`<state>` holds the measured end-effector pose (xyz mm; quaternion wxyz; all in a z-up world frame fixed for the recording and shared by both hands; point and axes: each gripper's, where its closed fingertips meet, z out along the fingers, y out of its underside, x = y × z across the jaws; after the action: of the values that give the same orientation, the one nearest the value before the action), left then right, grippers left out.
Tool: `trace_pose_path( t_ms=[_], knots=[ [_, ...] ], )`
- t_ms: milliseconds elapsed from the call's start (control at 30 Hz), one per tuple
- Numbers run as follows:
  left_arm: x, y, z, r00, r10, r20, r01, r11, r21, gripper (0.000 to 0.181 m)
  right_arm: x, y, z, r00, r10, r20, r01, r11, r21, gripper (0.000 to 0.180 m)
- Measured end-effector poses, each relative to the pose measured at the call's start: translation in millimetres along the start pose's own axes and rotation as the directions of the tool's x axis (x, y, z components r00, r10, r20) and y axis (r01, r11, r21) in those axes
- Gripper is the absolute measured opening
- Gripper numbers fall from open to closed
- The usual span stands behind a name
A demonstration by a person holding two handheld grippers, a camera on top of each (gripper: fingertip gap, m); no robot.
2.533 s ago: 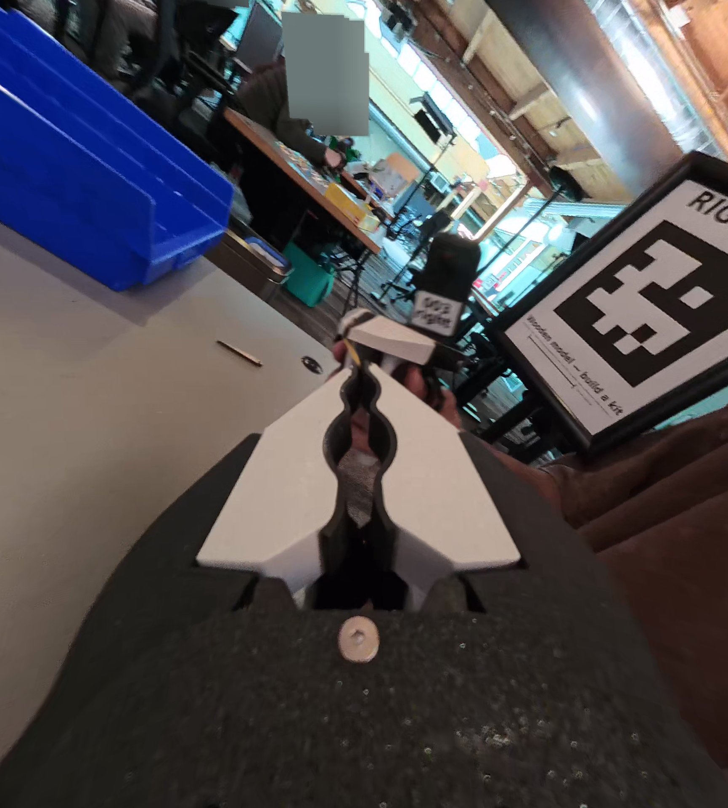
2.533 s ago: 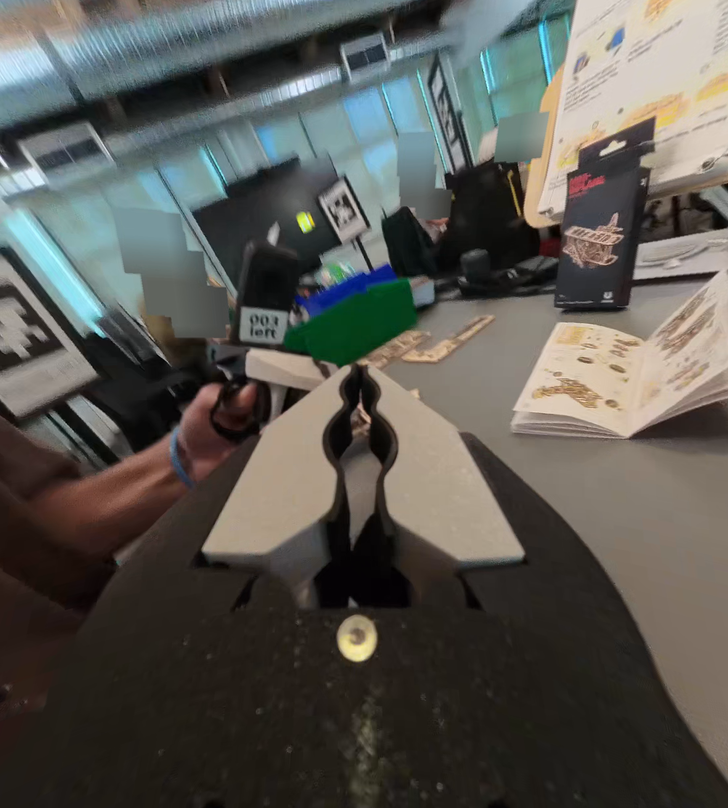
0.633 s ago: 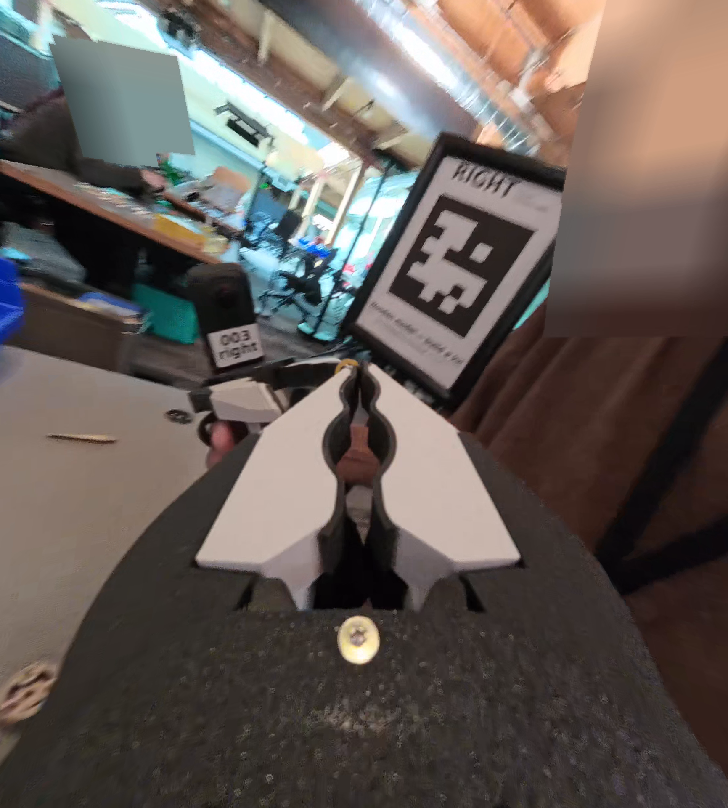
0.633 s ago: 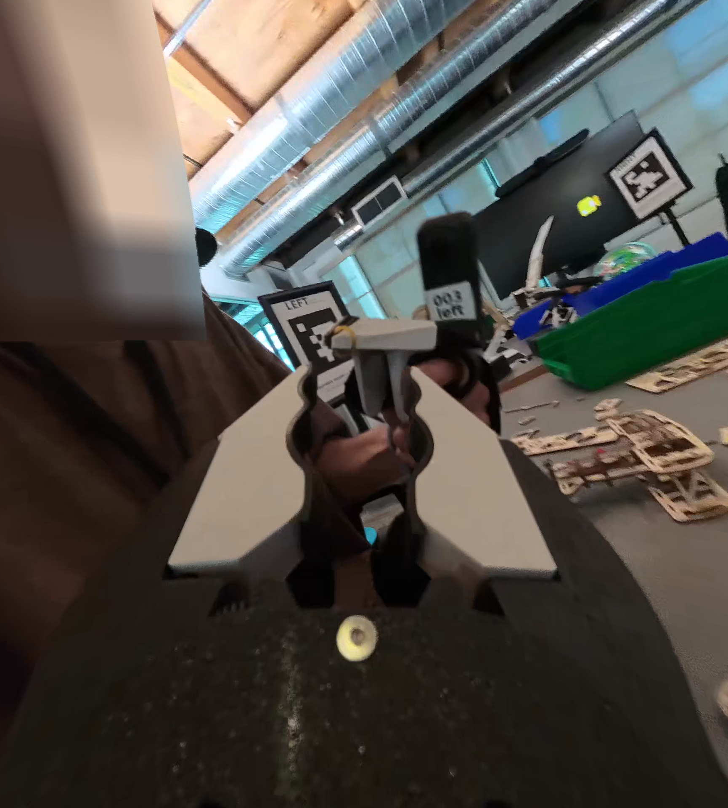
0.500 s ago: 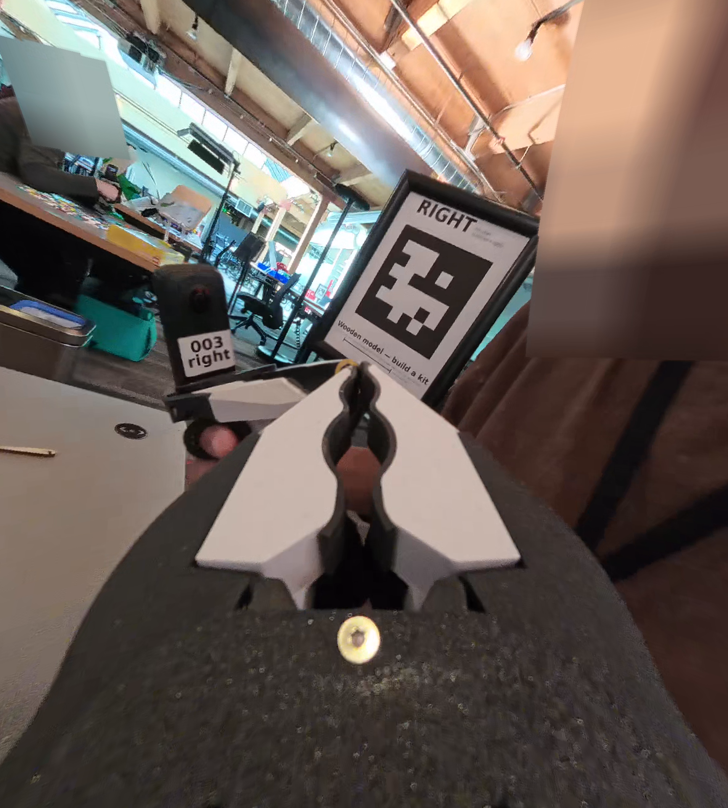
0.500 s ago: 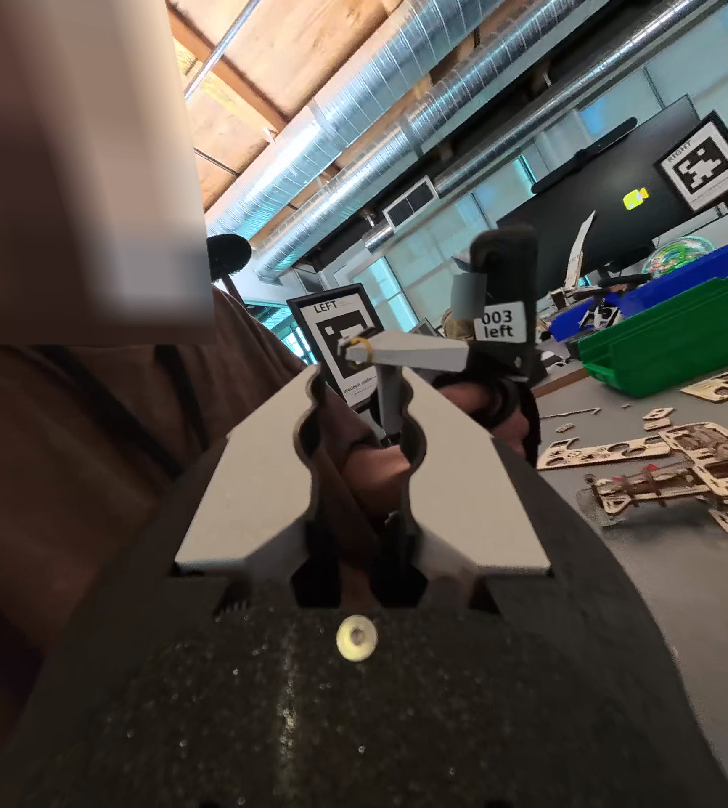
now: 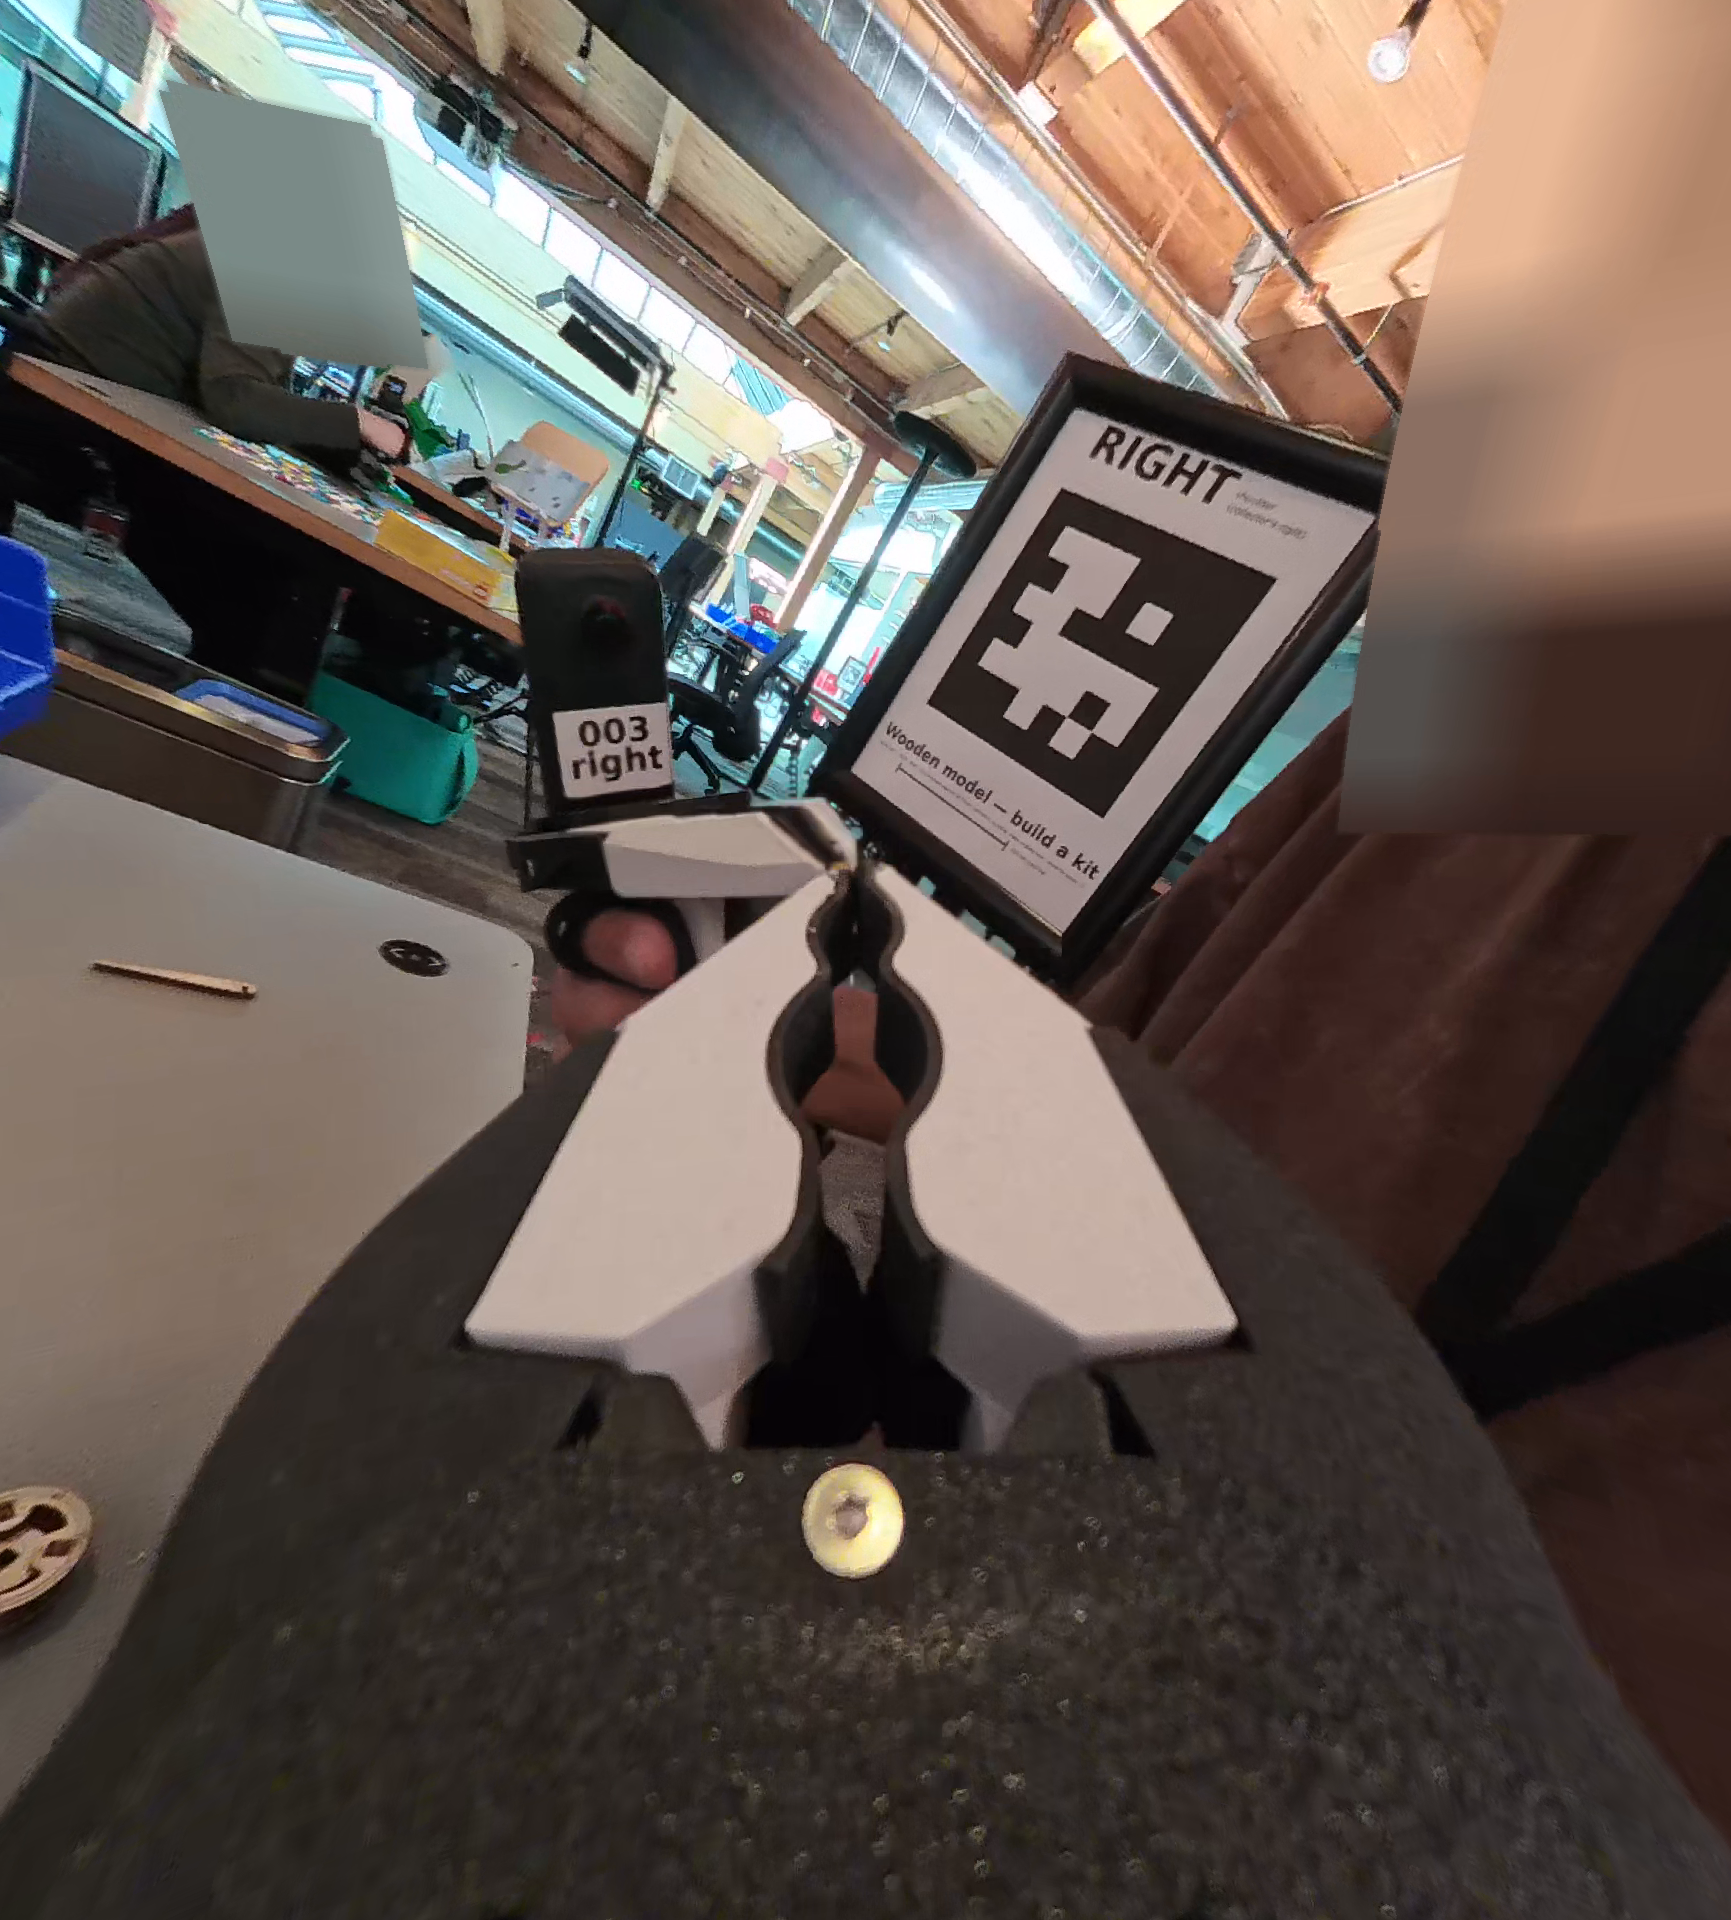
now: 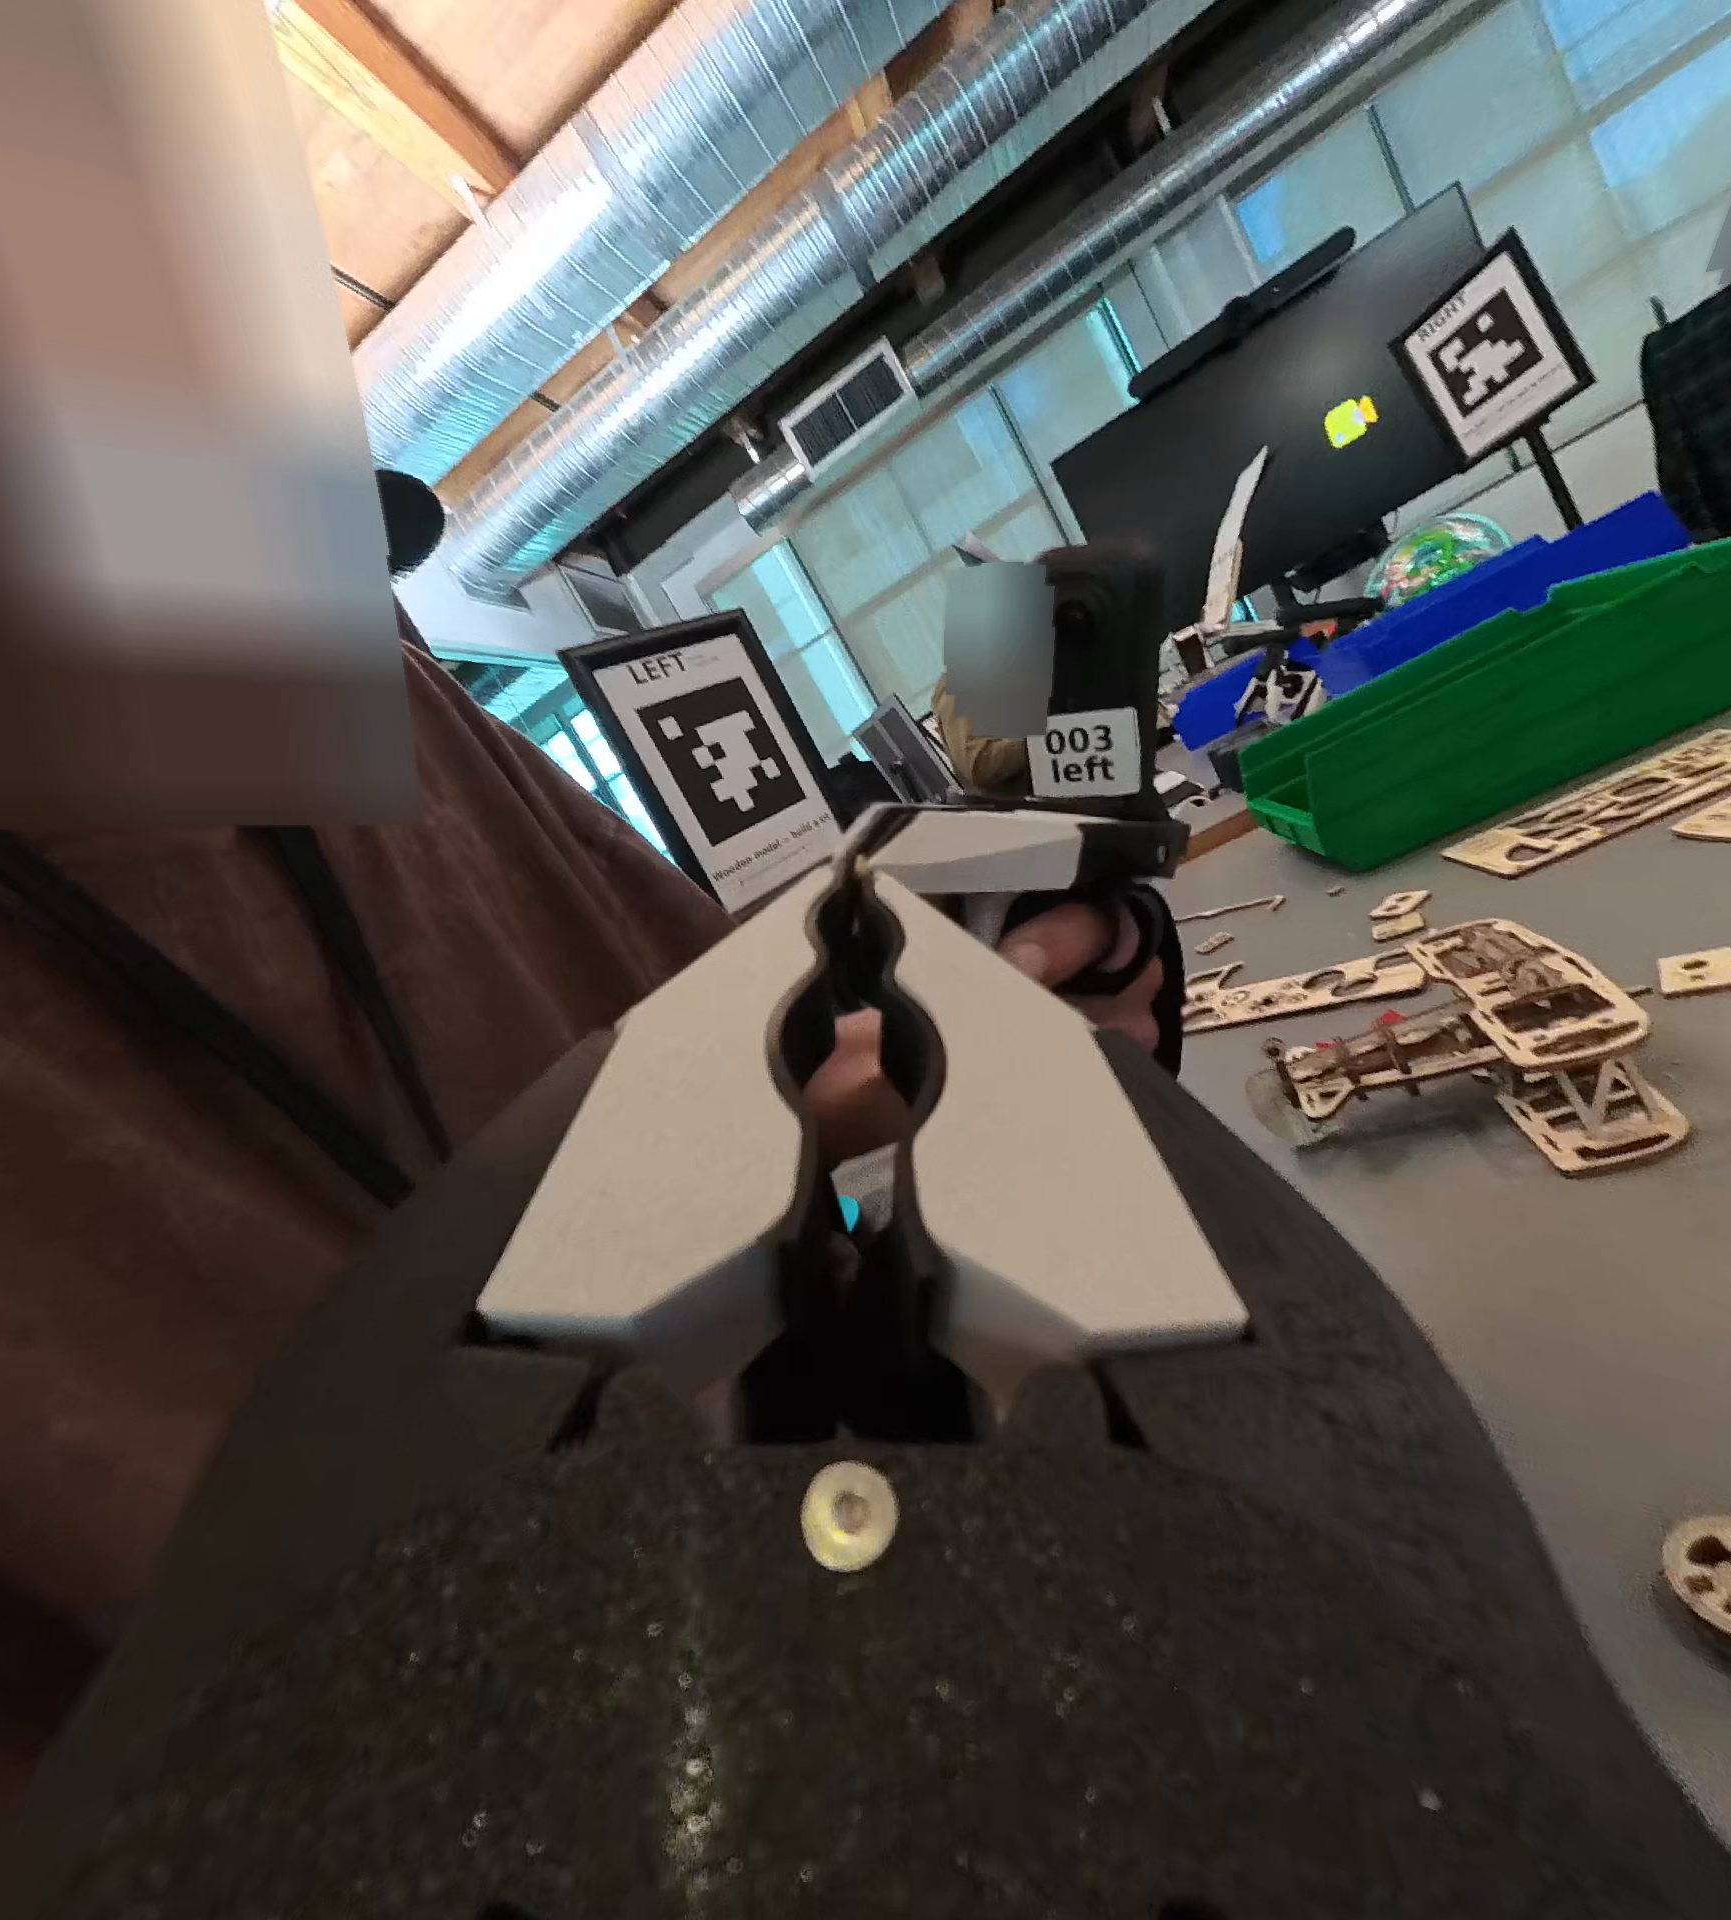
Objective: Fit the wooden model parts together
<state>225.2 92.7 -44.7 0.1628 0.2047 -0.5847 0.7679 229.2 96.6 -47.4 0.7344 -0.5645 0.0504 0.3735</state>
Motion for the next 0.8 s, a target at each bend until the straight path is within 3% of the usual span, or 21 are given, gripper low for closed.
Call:
trace_pose_path(
  t_ms=[133, 267, 333, 433, 533, 700, 800],
  knots=[
    [-6, 3, -1, 0.999, 0.009, 0.038, -0.009, 1.000, -0.014, 0.000, 1, -1, 2, 1.000, 0.009, -0.007, -0.009, 1.000, 0.016, 0.000],
    [-29, 8, -7, 0.944, 0.209, 0.254, -0.180, 0.975, -0.134, 0.000, 15, 3, -2, 0.995, 0.004, -0.096, -0.006, 1.000, -0.015, 0.000],
    [-44, 11, -11, 0.863, 0.346, 0.368, -0.270, 0.932, -0.241, 0.000, 25, 4, -5, 0.987, 0.011, -0.157, -0.014, 1.000, -0.016, 0.000],
    [-66, 18, -19, 0.664, 0.572, 0.481, -0.379, 0.812, -0.443, 0.000, 41, 14, -3, 0.965, -0.030, -0.260, 0.011, 0.997, -0.075, 0.000],
    [-74, 15, -21, 0.531, 0.655, 0.537, -0.425, 0.754, -0.500, 0.000, 41, 16, 5, 0.962, -0.046, -0.271, 0.031, 0.998, -0.059, 0.000],
    [-65, 0, -20, 0.596, 0.567, 0.569, -0.441, 0.823, -0.358, 0.000, 35, 14, 8, 0.968, -0.057, -0.246, 0.042, 0.997, -0.065, 0.000],
    [-52, -12, -17, 0.780, 0.329, 0.532, -0.326, 0.940, -0.102, 0.000, 34, 14, 7, 0.975, -0.021, -0.221, 0.012, 0.999, -0.042, 0.000]
  ],
)
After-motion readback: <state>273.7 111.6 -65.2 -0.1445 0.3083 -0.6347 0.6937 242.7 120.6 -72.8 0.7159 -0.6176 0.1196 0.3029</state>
